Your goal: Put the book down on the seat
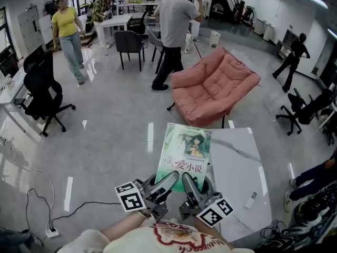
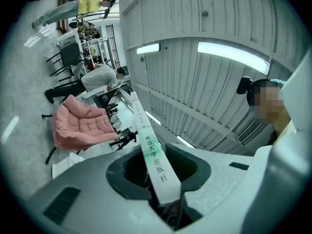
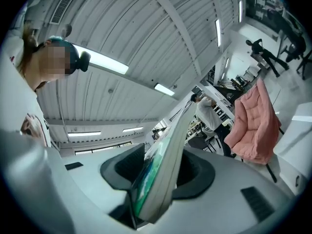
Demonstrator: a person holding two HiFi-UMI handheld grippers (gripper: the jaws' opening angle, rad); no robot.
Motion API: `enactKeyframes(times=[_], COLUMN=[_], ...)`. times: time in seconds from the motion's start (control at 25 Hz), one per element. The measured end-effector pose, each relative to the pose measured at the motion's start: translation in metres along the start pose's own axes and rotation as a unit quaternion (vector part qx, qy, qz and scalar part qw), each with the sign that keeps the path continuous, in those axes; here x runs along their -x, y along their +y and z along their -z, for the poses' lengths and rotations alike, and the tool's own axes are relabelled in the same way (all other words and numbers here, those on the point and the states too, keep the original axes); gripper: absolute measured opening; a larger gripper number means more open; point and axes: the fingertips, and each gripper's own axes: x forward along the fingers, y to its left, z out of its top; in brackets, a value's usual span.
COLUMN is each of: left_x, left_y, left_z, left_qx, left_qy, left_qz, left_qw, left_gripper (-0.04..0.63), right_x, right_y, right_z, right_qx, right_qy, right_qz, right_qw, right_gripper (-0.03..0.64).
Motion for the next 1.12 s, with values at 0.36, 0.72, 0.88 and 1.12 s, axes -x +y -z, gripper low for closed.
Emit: enactKeyframes(times=[0.36,0.72,0.88,1.12], left_x=[0.023,0.013,0.003,-0.030], left_y=[0.020,0.040,0.057,0.090], left_z=[-0.022,-0.029,-0.039,-0.062], left_qx=[-0.001,0.008,0.010,0.002], left_qy=[0.011,0.018,0.016,0.011], left_qz=[-0.001,0.004,0.000,0.000], left_qw=[0.9999,0.9998,0.9998,0.9999], left_gripper=[0.100,0.100,0.100,0.100], right_x=[-0.027,-0.041,-0.057,-0.091], right_y=[0.006,-0.012,-0.028,-0.065], right_z=[0.026,0.028,0.027,0.013], right_qx=[-0.004,-0.004,-0.008,-0.007], right_qy=[-0.007,-0.005,-0.002,-0.003], right_qz=[0.006,0.022,0.019,0.010], right_qw=[1.000,1.000,1.000,1.000], right_gripper=[0.157,0.156,0.157,0.157])
